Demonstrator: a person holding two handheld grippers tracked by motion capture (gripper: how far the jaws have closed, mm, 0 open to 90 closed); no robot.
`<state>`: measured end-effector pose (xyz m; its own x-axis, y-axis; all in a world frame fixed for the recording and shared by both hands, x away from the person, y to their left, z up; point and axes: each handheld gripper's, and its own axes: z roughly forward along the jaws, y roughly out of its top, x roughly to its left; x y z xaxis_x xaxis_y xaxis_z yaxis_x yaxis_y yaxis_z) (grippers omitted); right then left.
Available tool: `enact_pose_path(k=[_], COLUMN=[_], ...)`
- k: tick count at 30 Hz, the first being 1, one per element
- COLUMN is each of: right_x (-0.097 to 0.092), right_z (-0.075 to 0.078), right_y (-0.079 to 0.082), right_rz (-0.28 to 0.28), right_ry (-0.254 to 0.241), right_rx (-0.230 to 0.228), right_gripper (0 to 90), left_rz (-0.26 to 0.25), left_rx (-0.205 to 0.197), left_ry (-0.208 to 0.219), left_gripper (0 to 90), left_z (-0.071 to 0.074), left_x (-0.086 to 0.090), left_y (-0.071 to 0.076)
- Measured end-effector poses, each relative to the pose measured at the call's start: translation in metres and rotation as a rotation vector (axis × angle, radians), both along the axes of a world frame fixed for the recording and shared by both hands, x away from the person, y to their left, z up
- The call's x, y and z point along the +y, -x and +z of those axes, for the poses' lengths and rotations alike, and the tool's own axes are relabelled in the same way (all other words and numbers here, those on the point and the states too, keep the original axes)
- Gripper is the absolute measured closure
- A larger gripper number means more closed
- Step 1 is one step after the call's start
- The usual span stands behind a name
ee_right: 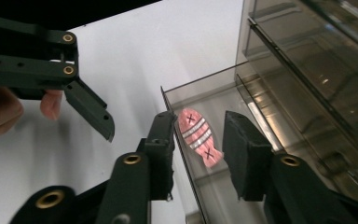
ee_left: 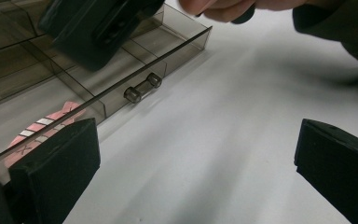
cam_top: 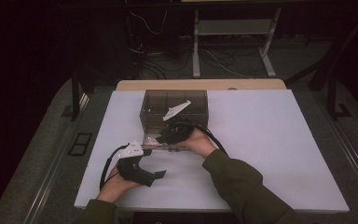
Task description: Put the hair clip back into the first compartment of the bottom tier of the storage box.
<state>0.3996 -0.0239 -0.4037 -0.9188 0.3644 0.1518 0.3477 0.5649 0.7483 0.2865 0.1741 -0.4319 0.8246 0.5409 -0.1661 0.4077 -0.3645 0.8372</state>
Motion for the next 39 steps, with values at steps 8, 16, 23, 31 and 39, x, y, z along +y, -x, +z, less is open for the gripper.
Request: enact_pose_path(k=[8, 16, 23, 31, 39], right_x=[-0.019, -0.035, -0.050, -0.071, -0.091], right_z=[0.005, 0.003, 0.003, 0.007, 0.005], right_y=[0.005, 0.008, 0.014, 0.020, 0.029], right_rz=[-0.051, -0.067, -0.075, -0.101, -0.133], right_ry=[-0.036, -0.050, -0.056, -0.065, -0.077], right_rx=[0.009, 0.009, 0.002, -0.015, -0.033], right_gripper=[52.9, 48.1, 44.6, 40.5, 36.8], left_rz=[-0.002, -0.007, -0.008, -0.005, -0.003], left_rx=[-0.002, -0.003, -0.002, 0.003, 0.003], left_ry=[-0.010, -0.022, -0.014, -0.015, -0.015], left_gripper=[0.0, 0.0, 0.0, 0.0, 0.0], left_z=[-0.001, 0.000, -0.001, -0.001, -0.002], left_x=[0.001, 0.002, 0.002, 0.001, 0.001], left_y=[-0.001, -0.001, -0.001, 0.000, -0.001])
